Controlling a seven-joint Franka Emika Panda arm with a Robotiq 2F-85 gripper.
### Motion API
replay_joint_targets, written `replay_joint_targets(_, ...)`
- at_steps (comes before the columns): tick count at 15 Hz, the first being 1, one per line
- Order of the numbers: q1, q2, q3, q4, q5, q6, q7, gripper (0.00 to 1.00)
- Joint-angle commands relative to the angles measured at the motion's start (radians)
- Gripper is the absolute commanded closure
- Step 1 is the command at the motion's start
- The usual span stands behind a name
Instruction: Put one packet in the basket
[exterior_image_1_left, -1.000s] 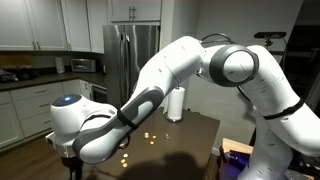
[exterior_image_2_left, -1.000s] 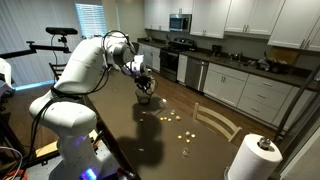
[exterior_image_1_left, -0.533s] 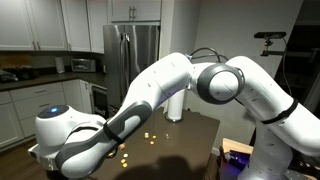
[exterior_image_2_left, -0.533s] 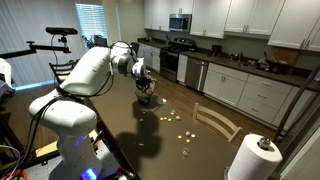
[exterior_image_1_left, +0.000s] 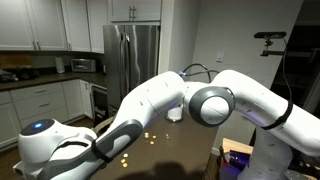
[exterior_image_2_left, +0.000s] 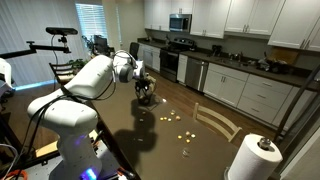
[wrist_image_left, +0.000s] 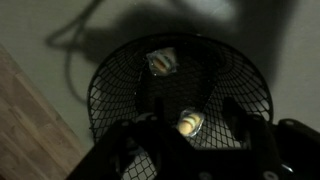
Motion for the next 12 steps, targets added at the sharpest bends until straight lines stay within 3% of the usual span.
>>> replay_joint_targets(1, 0.010, 0.038, -0.009, 0.087, 0.007, -0.037, -0.026, 0.08)
replay_joint_targets(3, 0.003, 0.026, -0.004, 0.070, -0.008, -0.008, -0.019, 0.00)
replay_joint_targets(12, 0.006, -0.041, -0.021, -0.004, -0.020, 0.018, 0.017, 0.00)
